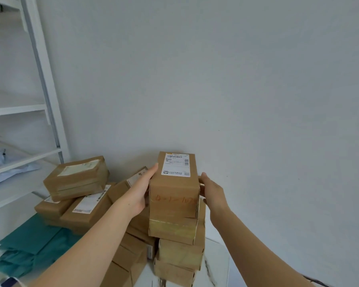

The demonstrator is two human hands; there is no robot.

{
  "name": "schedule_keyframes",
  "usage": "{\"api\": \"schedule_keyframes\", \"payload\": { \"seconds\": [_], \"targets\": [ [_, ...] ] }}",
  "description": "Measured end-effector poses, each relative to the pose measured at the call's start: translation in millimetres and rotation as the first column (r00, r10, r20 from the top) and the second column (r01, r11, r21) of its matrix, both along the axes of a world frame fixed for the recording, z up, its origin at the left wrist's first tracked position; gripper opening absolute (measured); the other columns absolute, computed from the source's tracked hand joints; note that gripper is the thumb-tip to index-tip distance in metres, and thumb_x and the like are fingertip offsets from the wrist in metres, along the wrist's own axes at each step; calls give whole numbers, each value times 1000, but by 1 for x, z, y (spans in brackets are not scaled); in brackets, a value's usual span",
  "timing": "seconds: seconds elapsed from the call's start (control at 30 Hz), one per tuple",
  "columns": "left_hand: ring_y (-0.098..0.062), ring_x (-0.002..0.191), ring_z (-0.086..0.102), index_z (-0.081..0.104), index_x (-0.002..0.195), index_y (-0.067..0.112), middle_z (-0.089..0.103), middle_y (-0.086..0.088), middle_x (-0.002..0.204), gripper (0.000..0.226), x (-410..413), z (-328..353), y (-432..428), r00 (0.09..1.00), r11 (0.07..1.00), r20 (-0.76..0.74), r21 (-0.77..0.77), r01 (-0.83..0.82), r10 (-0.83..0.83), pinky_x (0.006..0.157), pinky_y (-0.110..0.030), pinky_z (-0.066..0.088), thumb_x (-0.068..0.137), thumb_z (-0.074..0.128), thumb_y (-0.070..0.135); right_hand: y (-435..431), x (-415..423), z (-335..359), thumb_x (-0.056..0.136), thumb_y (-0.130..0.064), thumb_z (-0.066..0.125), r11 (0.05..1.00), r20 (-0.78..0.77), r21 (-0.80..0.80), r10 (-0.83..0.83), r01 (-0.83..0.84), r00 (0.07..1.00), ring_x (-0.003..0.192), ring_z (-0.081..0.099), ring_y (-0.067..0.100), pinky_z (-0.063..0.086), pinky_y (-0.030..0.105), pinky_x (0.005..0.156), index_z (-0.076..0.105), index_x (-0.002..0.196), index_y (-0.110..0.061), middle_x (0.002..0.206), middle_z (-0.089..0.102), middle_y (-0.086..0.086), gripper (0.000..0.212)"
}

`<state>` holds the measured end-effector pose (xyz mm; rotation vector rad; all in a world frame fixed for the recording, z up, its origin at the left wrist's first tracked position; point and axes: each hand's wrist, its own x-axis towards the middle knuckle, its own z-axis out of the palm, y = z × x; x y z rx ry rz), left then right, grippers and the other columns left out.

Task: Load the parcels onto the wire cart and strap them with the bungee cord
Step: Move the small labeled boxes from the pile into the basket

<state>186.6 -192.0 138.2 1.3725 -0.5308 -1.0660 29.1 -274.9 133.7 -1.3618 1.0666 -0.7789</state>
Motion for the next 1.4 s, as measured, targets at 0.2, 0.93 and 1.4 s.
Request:
{"api": "schedule_keyframes", "payload": {
  "seconds": [0.2,0.93,1.4],
  "targets": [
    [-24,106,62,68,102,31,71,-3,104,32,2,-1,-7,999,999,-32,-29,-22,21,102,-46,43,85,55,55,5,8,4,97,-50,35,995,71,51,79,-83,994,86,55,-1,35,19,78,64,103,-28,102,65,-9,37],
    [-23,95,66,53,127,25,69,-3,109,44,-47,30,-5,992,954,9,-273,123,-125,66,-34,53,84,62,32,29,-42,24,89,-46,48,994,448,112,-32,-20,894,92,66,20,47,32,72,69,107,-25,106,73,0,35],
    [-8,85,61,44,131,28,65,4,104,50,-149,-28,-14,880,869,14,-152,471,-475,62,-24,43,84,62,25,80,-157,-19,90,-30,54,921,399,284,-366,267,840,68,70,14,51,30,66,65,99,-21,85,75,0,16]
  ]
}}
